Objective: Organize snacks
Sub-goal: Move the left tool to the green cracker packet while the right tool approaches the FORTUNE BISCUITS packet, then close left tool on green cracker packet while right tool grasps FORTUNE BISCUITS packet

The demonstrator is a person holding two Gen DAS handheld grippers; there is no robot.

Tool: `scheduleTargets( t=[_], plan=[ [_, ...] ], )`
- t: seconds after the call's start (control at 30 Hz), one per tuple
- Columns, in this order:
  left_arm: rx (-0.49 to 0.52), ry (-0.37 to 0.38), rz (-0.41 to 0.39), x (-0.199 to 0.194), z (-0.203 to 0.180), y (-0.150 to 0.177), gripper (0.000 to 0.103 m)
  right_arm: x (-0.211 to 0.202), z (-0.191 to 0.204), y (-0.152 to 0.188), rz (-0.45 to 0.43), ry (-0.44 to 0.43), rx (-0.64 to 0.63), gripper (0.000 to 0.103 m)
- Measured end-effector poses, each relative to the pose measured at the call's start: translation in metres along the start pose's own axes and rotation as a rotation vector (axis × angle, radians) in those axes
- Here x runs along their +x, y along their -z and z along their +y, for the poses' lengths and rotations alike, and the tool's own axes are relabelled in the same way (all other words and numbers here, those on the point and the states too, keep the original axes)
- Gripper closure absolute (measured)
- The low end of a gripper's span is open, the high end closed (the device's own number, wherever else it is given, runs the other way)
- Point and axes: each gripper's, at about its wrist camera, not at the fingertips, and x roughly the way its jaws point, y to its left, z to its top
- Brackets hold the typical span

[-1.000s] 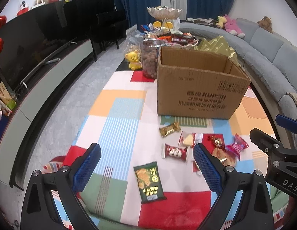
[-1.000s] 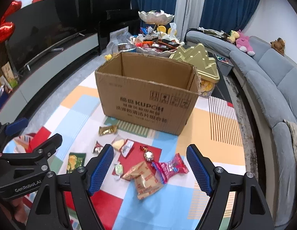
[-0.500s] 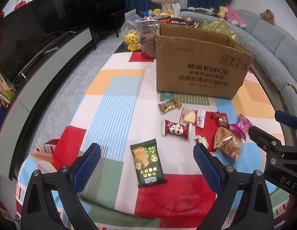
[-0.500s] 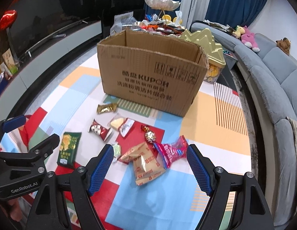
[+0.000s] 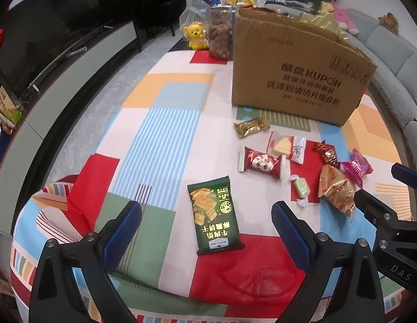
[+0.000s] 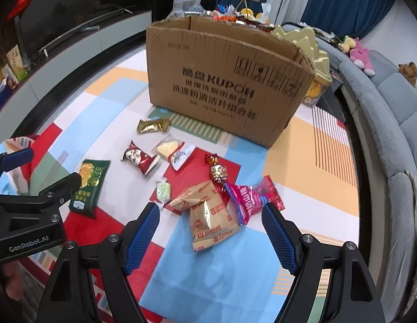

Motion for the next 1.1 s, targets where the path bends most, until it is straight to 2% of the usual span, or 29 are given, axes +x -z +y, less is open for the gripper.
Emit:
scheduleTargets(
  t=[0.63,1.1],
  plan=[
    [-0.039,-0.024,0.161,0.049,0.003,0.002,0.005,0.049,-0.002,-0.001,0.12,-0.047,-0.001,0.024],
    [-0.028,-0.02,0.216,0.077,0.002,0.004,0.021,0.075,0.001,0.0,0.176,-0.096,-0.023,0.025]
  ],
)
